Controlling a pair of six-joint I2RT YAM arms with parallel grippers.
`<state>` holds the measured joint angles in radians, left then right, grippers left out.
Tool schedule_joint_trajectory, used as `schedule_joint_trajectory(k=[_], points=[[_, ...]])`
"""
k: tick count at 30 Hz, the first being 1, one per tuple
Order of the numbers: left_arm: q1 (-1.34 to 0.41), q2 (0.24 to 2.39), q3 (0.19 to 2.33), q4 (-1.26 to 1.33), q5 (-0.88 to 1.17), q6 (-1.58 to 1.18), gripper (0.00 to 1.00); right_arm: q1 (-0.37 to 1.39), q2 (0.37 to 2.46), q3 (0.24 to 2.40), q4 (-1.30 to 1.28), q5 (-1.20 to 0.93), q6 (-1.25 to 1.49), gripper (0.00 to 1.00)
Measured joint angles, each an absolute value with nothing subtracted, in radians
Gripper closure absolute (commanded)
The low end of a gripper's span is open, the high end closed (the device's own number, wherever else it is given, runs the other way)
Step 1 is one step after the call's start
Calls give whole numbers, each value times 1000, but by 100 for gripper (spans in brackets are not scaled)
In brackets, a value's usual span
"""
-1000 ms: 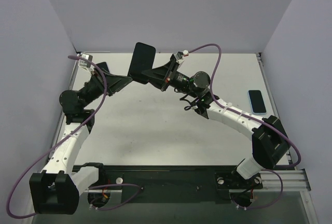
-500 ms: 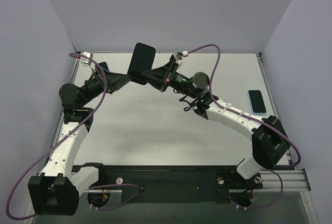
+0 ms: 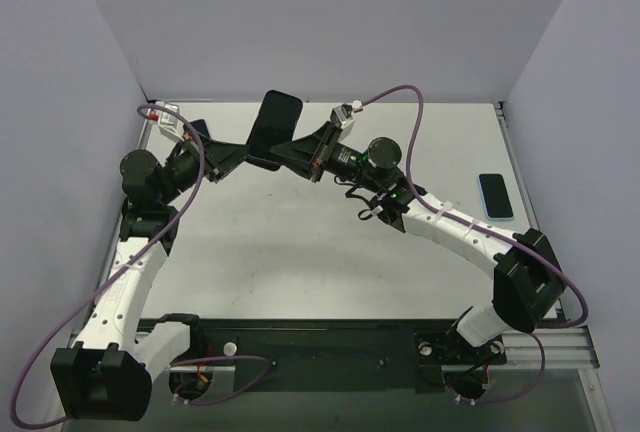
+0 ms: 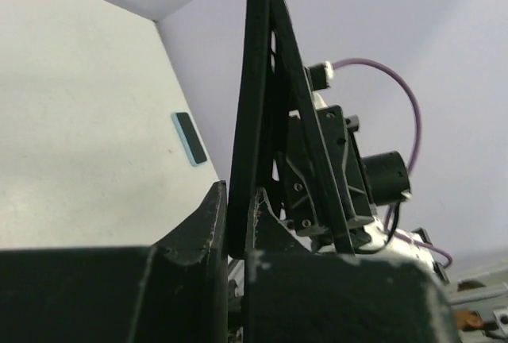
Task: Take the phone out of the phone case
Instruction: Remove the phone case from the phone, then place the phone case at the center of the board.
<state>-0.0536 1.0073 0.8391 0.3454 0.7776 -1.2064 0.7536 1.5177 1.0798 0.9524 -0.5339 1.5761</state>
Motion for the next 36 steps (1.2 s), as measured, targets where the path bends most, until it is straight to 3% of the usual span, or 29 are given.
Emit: schedule_joint_trajectory(k=[7, 13, 20, 25, 29, 30, 36], points=[[-51, 1032, 816, 176, 498, -1172, 100, 781, 1447, 1054, 770, -533, 1442, 100], [-59, 1261, 807, 178, 321, -1197, 100, 791, 1293, 1028, 552, -524, 1279, 100], [-60, 1702, 965, 190, 334, -1168, 100, 736, 1091, 988, 338, -485, 1103, 100], [-59, 1847, 1095, 194, 359, -1109, 100, 701, 1032, 913, 273, -474, 1050, 100], [-52, 1937, 1185, 194, 385, -1057, 88, 700, 1032, 871, 223, -472, 1032, 100], [-50, 1963, 1208, 190, 396, -1048, 77, 700, 1032, 866, 215, -473, 1028, 100], [-28, 2065, 1238, 168, 415, -1034, 34, 700, 1058, 854, 206, -476, 1011, 100]])
